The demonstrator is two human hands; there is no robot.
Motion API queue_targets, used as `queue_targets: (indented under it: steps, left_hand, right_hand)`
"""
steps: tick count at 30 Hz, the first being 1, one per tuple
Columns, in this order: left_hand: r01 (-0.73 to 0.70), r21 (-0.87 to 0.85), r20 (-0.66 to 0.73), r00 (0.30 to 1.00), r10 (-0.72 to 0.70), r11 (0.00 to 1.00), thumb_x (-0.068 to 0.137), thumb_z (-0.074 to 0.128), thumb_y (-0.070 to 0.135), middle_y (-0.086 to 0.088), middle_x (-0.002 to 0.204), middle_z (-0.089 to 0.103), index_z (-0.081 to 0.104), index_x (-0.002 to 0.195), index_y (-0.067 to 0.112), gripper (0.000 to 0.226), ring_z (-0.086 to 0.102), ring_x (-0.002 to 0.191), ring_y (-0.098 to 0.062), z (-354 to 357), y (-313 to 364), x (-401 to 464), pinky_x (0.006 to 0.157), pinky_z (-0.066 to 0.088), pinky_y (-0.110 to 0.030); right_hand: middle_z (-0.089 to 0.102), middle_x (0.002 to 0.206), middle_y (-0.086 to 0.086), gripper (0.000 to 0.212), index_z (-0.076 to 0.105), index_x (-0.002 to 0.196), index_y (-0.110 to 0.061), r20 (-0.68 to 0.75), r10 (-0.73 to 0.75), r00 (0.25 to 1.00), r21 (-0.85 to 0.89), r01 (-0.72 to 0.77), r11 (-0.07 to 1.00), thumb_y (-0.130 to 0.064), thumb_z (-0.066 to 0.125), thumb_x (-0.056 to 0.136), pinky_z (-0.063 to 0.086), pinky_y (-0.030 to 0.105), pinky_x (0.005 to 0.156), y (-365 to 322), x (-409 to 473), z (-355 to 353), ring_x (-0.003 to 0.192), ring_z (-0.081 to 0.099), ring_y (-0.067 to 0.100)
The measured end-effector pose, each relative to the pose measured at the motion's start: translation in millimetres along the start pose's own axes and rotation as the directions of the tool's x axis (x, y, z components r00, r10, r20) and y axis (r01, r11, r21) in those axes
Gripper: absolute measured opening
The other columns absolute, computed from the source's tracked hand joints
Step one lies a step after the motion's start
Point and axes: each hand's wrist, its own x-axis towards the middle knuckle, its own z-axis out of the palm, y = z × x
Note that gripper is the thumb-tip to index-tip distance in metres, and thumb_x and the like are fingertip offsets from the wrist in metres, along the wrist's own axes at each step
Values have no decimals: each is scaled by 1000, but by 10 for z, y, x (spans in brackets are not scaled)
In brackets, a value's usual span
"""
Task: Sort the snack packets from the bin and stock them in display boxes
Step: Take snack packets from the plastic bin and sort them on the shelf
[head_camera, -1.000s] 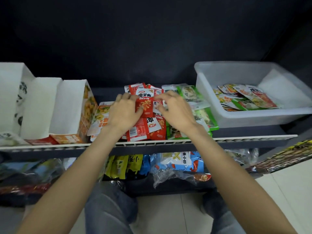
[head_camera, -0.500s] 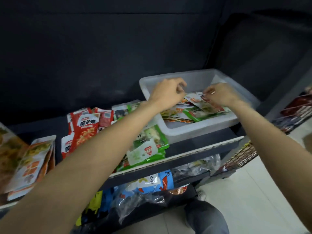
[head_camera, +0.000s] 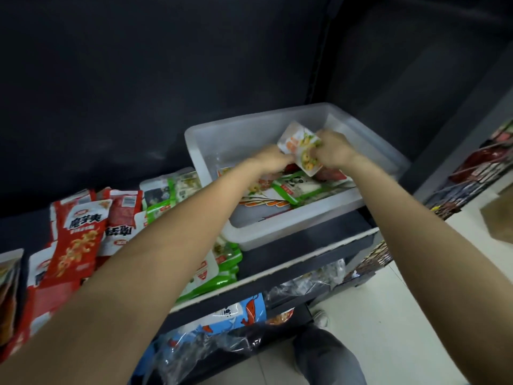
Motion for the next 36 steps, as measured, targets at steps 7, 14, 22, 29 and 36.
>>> queue_targets:
  steps: [7, 14, 22, 29, 36]
  left_hand:
    - [-277, -467, -262, 950, 168, 840, 85, 65, 3, -9, 105, 67, 50, 127, 10, 44, 66, 92, -23, -326, -148, -892, 83, 56, -34]
    - [-261, -313, -517, 853, 67, 913, 88, 59, 3, -2, 100, 67, 55, 131, 13, 44, 62, 78, -6, -813, -1127, -2261, 72, 50, -19]
    - [361, 311, -709, 704, -38, 879, 99, 42, 36, -14, 137, 46, 44, 137, 7, 48, 43, 125, -30, -1015, -2308, -3481, 101, 36, -38]
    - [545, 519, -556, 800, -224, 658, 100, 27, 44, -14, 132, 53, 43, 133, 4, 54, 47, 122, -32, -937, -2604, -3717, 95, 41, -39]
    - [535, 490, -638, 758, -135, 689, 99, 37, 32, -17, 125, 50, 49, 125, 6, 39, 46, 119, -31, -1011, -2592, -3747, 88, 47, -38]
  right_hand:
    - [67, 109, 7, 23, 61, 115, -11, -251, -82, 965, 524, 206, 826, -15, 52, 94, 53, 42, 88, -550, -699, 49, 98, 64, 21]
    - [60, 105, -2, 57, 41, 134, -20, -130, -307, 943, 633, 317, 707, -8, 66, 85, 54, 42, 86, -1582, -1629, 722, 95, 59, 10]
    - [54, 134, 10, 76, 31, 146, -11, 266, -475, 839, 642, 213, 737, 3, 67, 81, 48, 39, 99, -2713, -2065, 1823, 118, 56, 22]
    - [63, 121, 14, 56, 49, 134, -5, 310, -455, 835, 496, 265, 827, -3, 69, 81, 48, 36, 97, -3403, -2064, 2397, 112, 60, 25]
    - [68, 104, 2, 27, 72, 105, -13, 301, -626, 719, 98, 630, 770, -28, 51, 96, 51, 34, 80, -3376, -2109, 2361, 94, 62, 20]
